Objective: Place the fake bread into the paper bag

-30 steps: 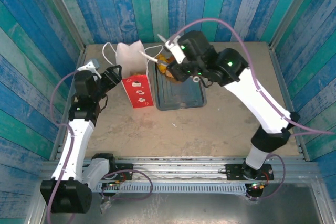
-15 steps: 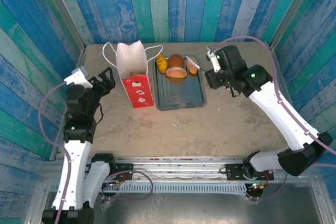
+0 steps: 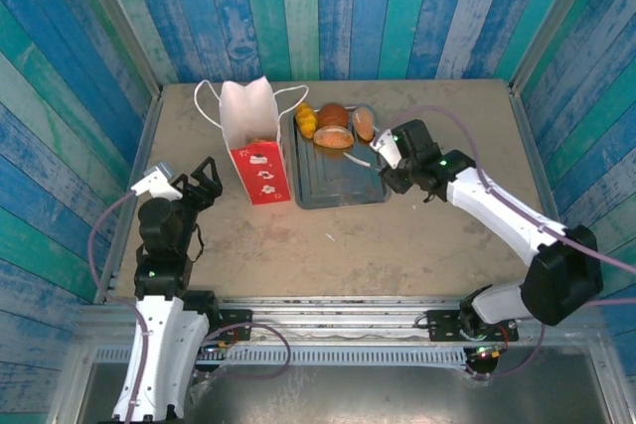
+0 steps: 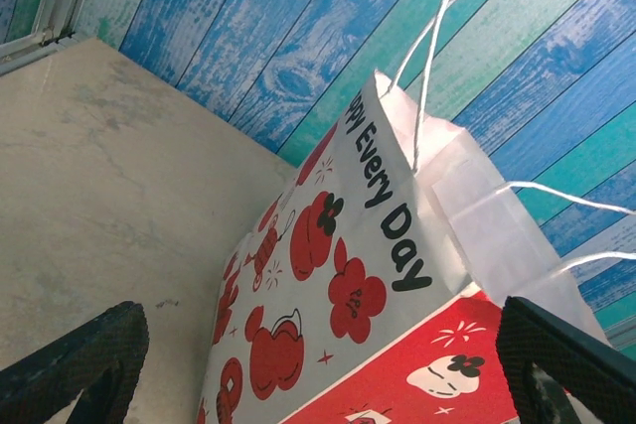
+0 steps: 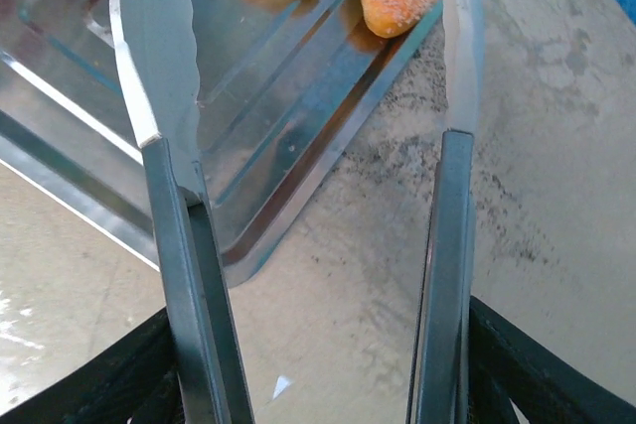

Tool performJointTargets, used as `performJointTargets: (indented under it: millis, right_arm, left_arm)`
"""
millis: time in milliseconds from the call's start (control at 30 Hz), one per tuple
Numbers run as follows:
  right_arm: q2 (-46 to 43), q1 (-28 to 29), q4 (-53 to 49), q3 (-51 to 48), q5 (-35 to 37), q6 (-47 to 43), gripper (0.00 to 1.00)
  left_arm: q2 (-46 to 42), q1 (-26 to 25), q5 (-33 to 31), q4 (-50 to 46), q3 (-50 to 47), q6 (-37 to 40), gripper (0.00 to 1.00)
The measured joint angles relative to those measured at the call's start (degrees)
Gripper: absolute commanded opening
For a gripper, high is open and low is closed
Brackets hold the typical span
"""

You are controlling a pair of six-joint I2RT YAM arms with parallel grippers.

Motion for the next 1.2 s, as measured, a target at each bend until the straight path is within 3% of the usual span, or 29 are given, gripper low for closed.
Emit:
performJointTargets:
  millis: [433, 1200]
  right_arm:
    - [18.5, 0.0, 6.8, 8.0, 1.7, -13.2, 0.69]
    - [30.5, 0.0, 9.8, 16.9, 4.9, -17.9, 0.67]
  left_arm:
    - [-2.8, 0.0, -0.9, -1.6, -1.0, -1.8, 0.94]
    - [-2.7, 0.0, -2.6, -6.1, 0.7, -1.5, 0.94]
